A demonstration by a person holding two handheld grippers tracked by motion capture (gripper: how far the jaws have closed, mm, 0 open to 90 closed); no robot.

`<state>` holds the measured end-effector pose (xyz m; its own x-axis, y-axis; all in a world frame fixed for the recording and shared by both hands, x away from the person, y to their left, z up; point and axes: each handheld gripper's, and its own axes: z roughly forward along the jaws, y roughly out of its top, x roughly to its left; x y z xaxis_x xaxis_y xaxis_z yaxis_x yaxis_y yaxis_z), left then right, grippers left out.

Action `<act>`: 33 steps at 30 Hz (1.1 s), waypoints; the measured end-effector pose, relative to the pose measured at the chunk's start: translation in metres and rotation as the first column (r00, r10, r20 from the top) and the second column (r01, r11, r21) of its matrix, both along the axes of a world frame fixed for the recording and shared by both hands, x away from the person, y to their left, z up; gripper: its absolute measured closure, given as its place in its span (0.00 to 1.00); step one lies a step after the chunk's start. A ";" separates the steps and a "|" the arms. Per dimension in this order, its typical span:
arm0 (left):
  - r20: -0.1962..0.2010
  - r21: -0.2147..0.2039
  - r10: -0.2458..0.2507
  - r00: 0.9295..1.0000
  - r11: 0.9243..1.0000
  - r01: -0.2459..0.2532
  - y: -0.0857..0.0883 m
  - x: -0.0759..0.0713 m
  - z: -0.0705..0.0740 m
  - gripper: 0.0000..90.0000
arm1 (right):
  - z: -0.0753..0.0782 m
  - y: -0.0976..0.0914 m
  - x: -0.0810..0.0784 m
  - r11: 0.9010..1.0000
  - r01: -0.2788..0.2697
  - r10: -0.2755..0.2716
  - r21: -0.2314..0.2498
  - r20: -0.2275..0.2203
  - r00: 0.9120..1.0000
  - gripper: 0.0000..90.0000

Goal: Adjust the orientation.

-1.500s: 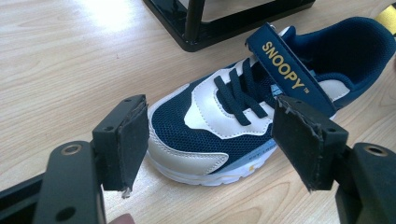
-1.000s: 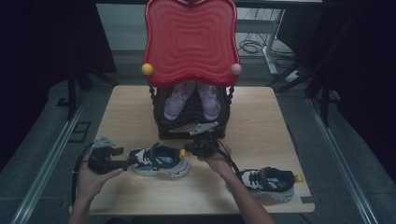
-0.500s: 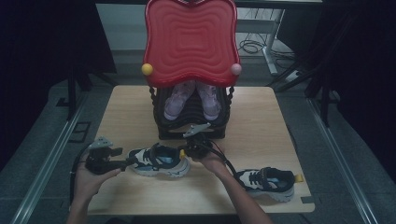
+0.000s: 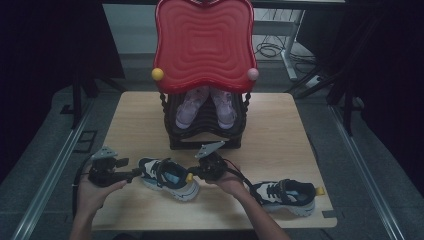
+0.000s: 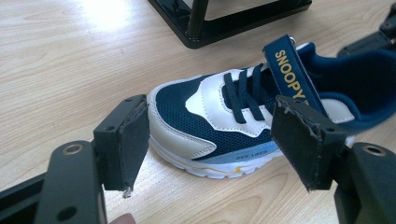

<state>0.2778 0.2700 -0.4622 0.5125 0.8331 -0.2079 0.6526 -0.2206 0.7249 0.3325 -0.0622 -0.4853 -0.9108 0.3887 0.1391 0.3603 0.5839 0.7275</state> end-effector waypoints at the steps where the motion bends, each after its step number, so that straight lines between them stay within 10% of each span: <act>1: -0.001 -0.001 0.001 1.000 1.000 -0.001 0.000 0.000 0.000 0.32 | 0.000 0.000 -0.002 1.000 -0.008 0.008 0.003 0.001 1.000 1.00; 33: 0.015 -0.041 0.030 0.999 0.999 -0.030 0.018 -0.005 0.004 0.33 | -0.013 0.048 -0.046 0.977 -0.185 0.188 0.102 -0.025 0.982 1.00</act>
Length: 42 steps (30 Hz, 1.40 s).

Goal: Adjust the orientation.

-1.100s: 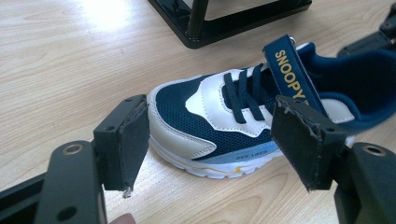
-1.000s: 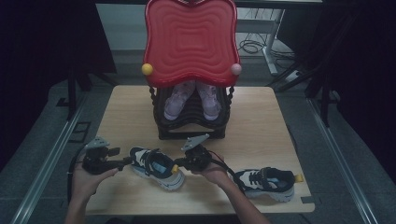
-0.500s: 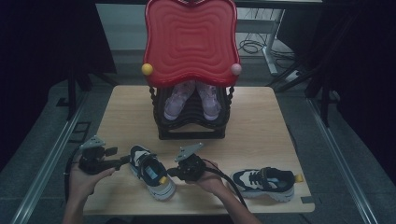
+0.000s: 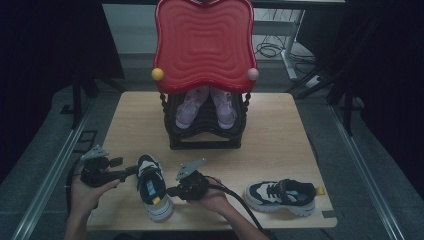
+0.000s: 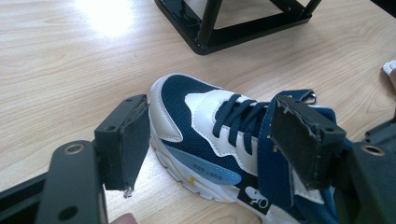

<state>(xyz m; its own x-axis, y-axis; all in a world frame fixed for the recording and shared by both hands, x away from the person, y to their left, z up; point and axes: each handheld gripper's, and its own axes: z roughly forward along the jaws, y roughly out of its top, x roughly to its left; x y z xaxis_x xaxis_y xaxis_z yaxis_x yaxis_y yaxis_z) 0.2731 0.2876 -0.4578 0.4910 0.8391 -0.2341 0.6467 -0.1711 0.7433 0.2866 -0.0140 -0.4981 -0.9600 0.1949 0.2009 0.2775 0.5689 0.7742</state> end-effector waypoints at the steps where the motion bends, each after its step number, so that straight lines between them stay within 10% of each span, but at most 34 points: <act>1: 0.001 -0.003 0.002 1.000 1.000 -0.002 0.001 0.000 0.000 0.33 | 0.000 0.001 -0.001 1.000 -0.003 0.003 0.003 -0.002 1.000 1.00; 42: 0.005 -0.012 0.023 1.000 1.000 -0.023 0.012 -0.004 0.002 0.33 | -0.013 0.075 -0.020 0.995 -0.092 0.091 0.046 0.013 0.996 1.00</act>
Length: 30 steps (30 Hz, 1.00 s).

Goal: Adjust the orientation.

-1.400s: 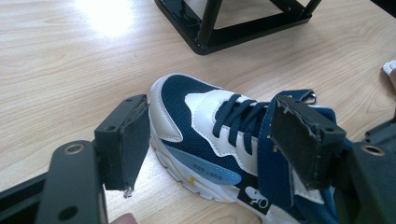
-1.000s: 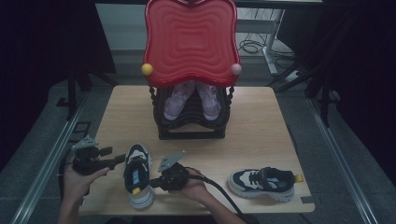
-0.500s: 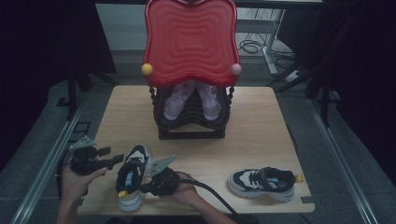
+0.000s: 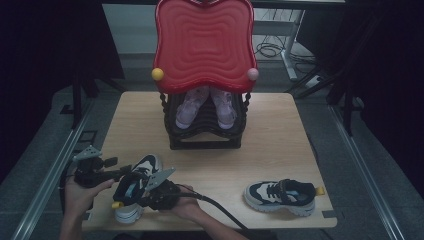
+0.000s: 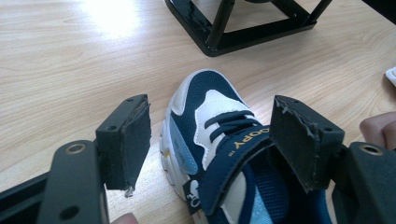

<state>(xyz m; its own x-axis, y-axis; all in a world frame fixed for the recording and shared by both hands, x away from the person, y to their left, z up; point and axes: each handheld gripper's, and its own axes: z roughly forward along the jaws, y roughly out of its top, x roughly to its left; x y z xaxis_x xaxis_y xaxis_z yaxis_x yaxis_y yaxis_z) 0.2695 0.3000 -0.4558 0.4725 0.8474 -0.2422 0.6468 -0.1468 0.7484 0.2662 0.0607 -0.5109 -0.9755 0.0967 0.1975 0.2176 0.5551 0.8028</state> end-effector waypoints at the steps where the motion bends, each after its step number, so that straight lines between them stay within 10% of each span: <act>1: 0.000 0.000 0.000 1.000 1.000 0.000 0.000 0.000 0.000 0.33 | 0.000 0.001 0.000 1.000 0.002 -0.002 -0.002 0.000 1.000 1.00; 10: -0.003 -0.001 -0.003 1.000 1.000 0.003 0.000 0.000 -0.001 0.33 | 0.008 -0.011 0.000 1.000 0.028 -0.028 0.015 0.016 0.999 1.00; 30: 0.002 -0.002 -0.006 1.000 1.000 0.006 -0.001 -0.001 -0.001 0.33 | 0.035 -0.103 0.003 0.984 0.176 -0.178 0.029 0.061 0.982 1.00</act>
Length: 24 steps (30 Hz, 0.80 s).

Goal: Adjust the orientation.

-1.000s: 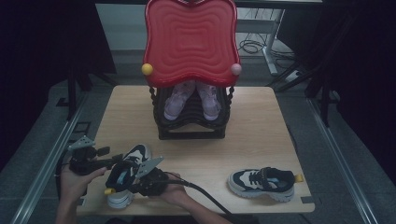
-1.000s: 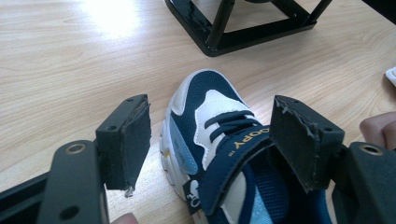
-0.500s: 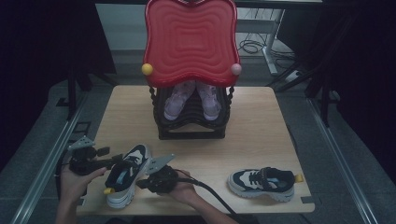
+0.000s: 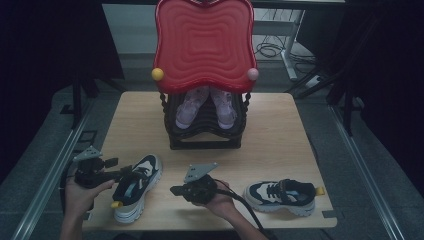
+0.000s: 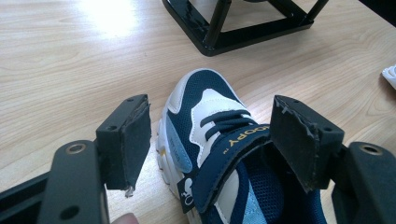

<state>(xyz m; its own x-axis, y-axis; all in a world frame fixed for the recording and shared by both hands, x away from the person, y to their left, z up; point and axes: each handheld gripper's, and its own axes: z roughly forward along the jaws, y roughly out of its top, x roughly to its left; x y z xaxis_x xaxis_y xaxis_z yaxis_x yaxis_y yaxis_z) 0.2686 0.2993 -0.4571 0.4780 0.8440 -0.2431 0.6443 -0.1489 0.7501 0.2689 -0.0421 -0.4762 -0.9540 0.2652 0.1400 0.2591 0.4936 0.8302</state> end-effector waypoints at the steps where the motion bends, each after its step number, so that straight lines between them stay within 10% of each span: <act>1: -0.001 0.001 0.000 1.000 1.000 0.000 0.000 0.000 0.000 0.33 | 0.000 -0.004 0.000 1.000 0.007 -0.007 0.000 -0.001 1.000 1.00; 24: 0.003 0.002 -0.004 1.000 1.000 0.004 -0.001 -0.002 0.001 0.33 | -0.001 -0.096 -0.009 0.980 0.198 -0.197 -0.020 0.013 0.980 1.00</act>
